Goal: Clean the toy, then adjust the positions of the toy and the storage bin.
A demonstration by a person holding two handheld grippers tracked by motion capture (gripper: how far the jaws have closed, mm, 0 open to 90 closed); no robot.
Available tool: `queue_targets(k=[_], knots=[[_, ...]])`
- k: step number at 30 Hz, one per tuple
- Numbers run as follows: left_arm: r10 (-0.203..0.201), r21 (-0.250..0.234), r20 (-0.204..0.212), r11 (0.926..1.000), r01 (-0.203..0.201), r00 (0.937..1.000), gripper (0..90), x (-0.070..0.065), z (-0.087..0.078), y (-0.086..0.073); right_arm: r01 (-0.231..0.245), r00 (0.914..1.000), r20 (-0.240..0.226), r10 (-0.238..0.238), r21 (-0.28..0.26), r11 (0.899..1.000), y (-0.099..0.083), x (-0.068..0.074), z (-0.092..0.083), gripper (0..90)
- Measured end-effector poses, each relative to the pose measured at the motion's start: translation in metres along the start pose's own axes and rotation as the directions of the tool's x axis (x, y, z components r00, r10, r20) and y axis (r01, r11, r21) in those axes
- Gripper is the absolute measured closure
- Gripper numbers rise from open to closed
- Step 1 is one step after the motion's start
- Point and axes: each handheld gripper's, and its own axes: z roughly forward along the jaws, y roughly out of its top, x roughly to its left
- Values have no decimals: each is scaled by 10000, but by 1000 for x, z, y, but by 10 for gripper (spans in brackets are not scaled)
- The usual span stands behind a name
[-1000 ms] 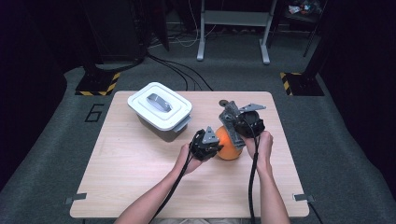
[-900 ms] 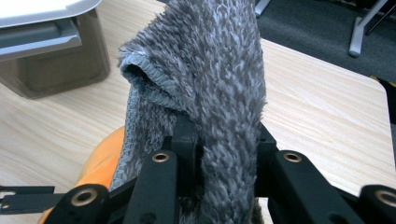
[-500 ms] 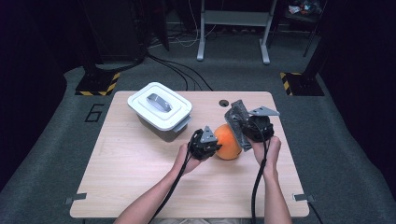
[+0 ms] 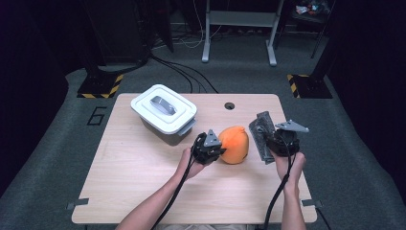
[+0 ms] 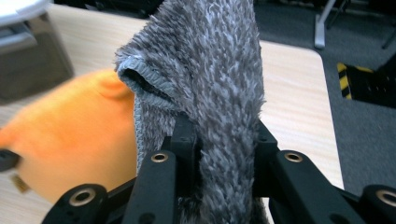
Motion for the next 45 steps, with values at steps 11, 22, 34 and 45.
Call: queue_targets(k=[11, 22, 34, 45], knots=[[54, 20, -58, 10000, -54, 10000, 809, 0, 0, -1, -652, 9966, 560, 602, 914, 9937, -32, -25, 17, 692], [35, 3, -70, 10000, -35, 10000, 809, 0, 0, -1, -1377, 9889, 813, 1242, 1904, 9720, -59, -48, 41, 614], [-36, 1, -104, 10000, 36, 9999, 807, 0, -2, -3, -1396, 9898, 592, 1298, 2142, 9668, -66, -49, 40, 230], [-273, -52, -188, 9996, 272, 9995, 801, 2, -3, -8, -117, 9953, -937, 229, 1187, 9929, -55, -21, 23, 148]])
